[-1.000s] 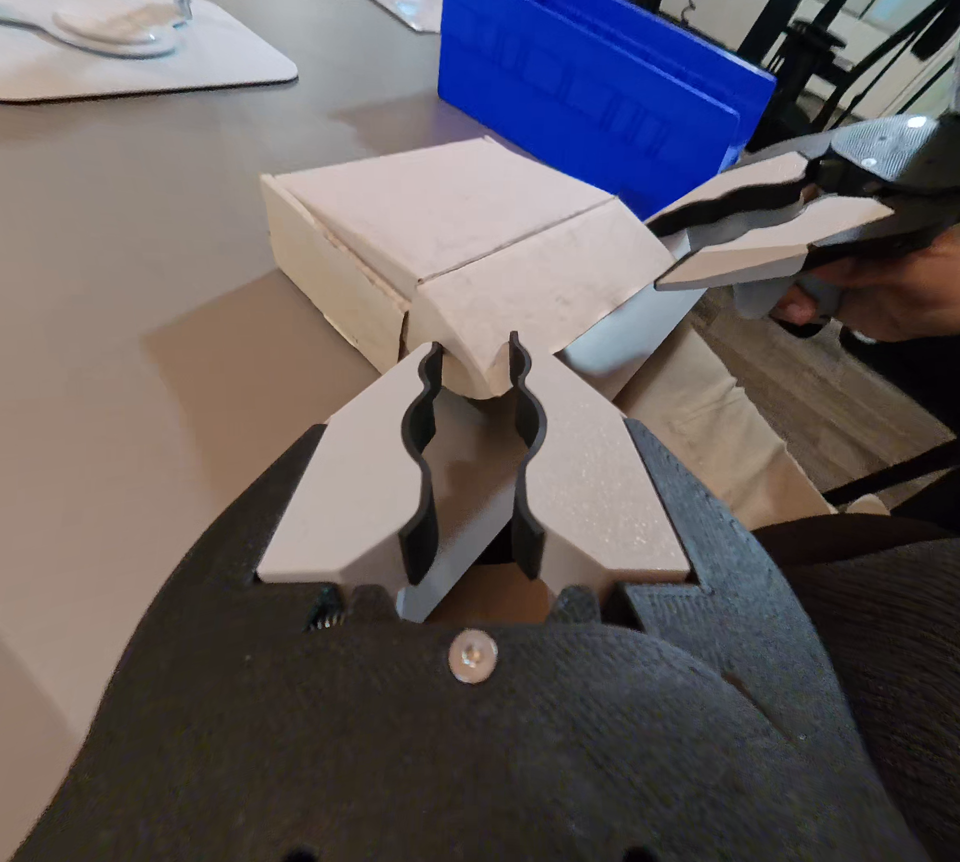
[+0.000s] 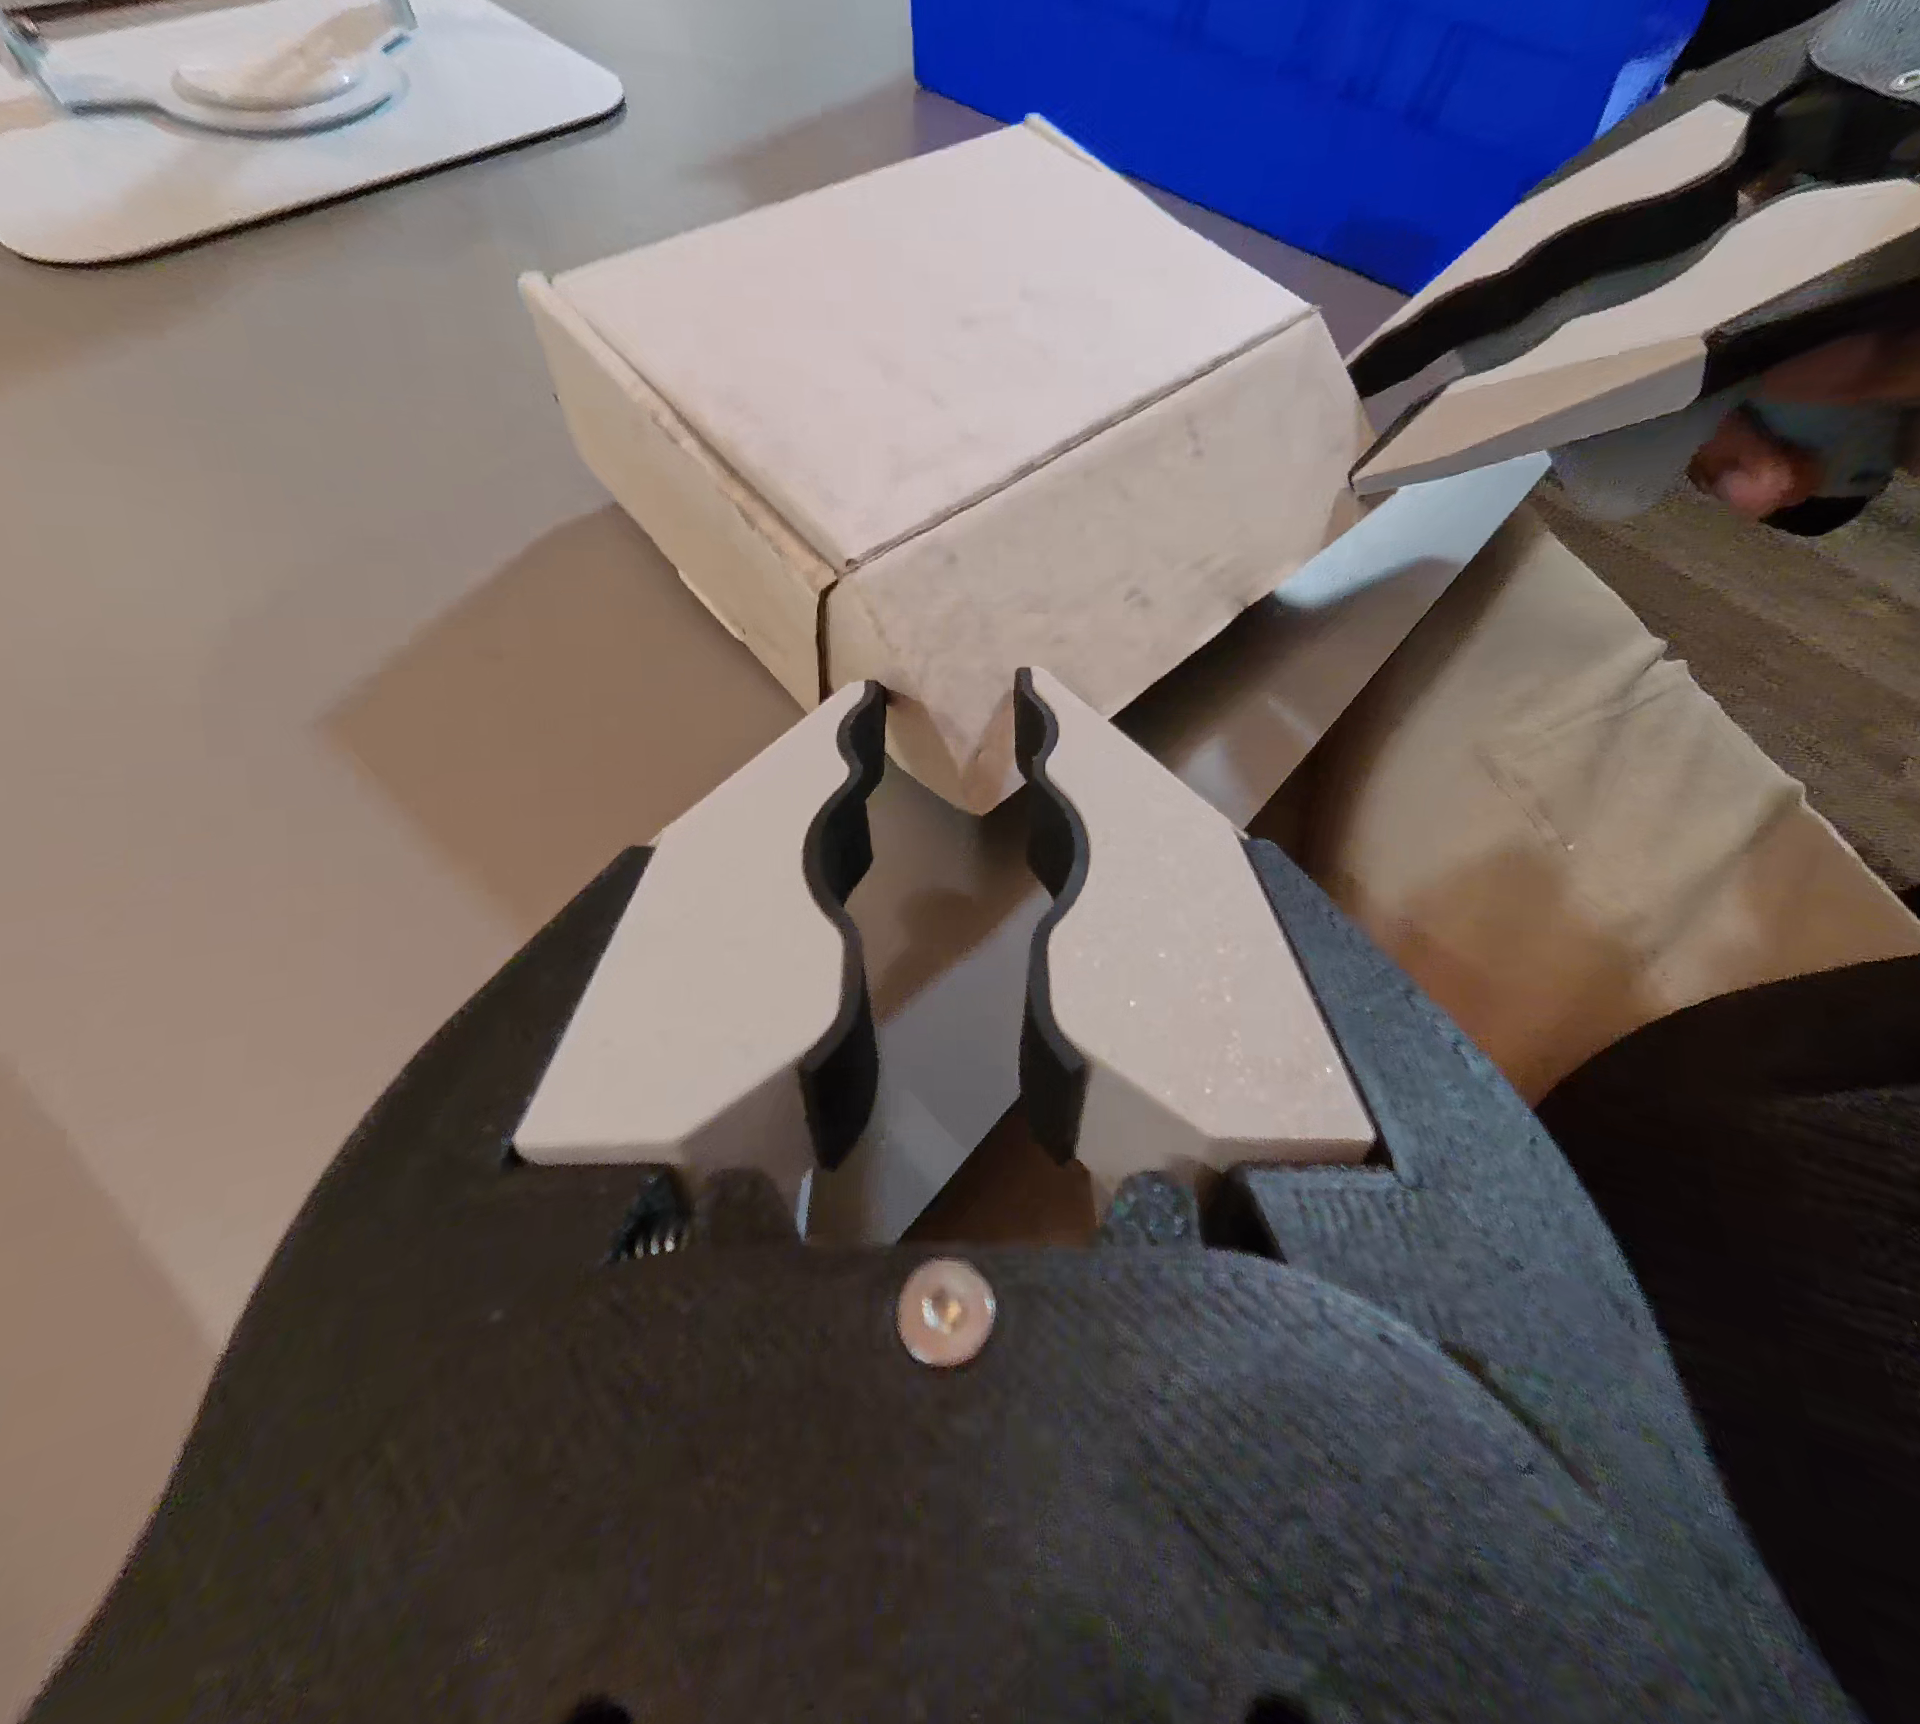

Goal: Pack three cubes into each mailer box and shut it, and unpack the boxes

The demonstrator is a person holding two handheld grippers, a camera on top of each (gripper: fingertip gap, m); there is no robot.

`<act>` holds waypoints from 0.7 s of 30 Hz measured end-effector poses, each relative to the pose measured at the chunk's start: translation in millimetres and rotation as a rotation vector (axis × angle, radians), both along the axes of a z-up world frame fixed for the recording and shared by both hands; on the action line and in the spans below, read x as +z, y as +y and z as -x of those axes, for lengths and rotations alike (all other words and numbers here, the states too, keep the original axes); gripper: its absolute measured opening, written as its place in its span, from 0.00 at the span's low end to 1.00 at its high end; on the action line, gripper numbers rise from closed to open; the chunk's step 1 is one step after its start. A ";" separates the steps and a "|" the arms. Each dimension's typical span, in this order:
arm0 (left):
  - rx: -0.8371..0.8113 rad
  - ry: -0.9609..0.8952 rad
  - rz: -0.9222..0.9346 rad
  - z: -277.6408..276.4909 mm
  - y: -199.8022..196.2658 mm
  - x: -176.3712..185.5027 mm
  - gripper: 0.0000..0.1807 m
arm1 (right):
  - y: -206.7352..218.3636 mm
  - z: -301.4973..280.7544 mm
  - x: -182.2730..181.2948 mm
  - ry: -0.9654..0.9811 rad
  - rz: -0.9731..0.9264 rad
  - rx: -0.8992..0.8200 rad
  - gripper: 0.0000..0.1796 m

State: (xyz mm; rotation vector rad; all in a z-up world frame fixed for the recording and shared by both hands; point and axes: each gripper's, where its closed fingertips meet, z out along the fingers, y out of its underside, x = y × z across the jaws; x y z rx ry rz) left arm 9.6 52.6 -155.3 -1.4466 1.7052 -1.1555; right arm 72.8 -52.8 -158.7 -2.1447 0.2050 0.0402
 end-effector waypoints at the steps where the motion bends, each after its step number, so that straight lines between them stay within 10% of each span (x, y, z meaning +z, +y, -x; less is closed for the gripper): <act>1: 0.000 -0.002 -0.005 -0.2 -1.1 0.3 0.13 | 0.1 -0.6 -0.3 -0.014 0.001 -0.002 0.17; 5: -0.018 -0.003 -0.016 0.2 -3.9 0.7 0.17 | -0.6 -5.8 -3.7 -0.073 0.019 -0.010 0.35; 12: 0.016 -0.033 0.083 -5.3 1.6 10.8 0.16 | 1.8 -12.0 -7.6 -0.112 0.022 0.002 0.36; 17: 0.022 0.031 0.078 -16.9 9.7 -2.1 0.55 | 11.1 -15.9 -4.2 -0.039 -0.035 0.007 0.45; 21: -0.068 0.102 0.048 -25.2 1.4 -16.4 0.57 | 15.5 -18.6 -12.4 0.041 -0.024 0.023 0.52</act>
